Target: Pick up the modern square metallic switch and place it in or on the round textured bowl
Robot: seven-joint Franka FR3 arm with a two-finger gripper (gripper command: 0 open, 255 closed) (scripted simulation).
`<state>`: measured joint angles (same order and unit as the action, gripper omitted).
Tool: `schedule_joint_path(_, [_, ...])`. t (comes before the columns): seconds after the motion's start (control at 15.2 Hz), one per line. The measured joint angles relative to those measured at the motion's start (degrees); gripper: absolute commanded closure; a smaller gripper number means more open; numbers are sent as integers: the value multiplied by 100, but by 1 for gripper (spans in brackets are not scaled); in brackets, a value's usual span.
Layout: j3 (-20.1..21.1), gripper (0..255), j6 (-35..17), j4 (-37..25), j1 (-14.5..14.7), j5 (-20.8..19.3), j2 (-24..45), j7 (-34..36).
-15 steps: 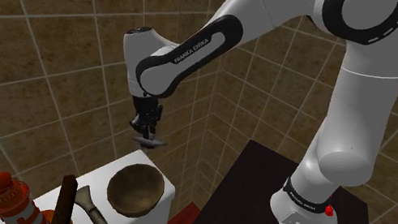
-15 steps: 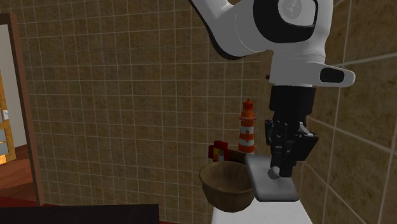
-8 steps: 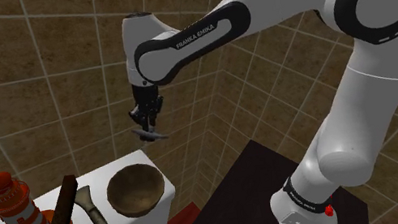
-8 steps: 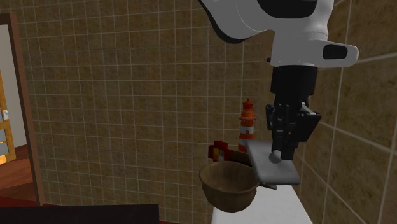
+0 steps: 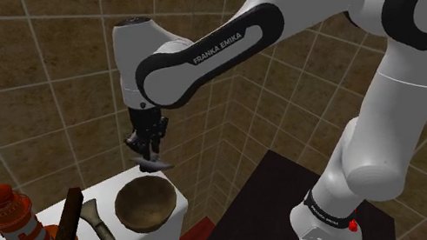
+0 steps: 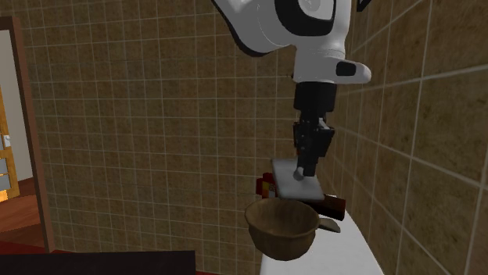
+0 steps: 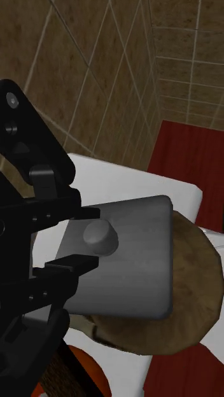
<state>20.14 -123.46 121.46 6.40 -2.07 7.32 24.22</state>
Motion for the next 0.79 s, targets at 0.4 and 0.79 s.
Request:
schedule_joint_path(0.4, [267, 255, -46, -32, 358, -19, 87, 638])
schedule_joint_path(0.79, [250, 255, -447, 135, 401, -151, 346, 756])
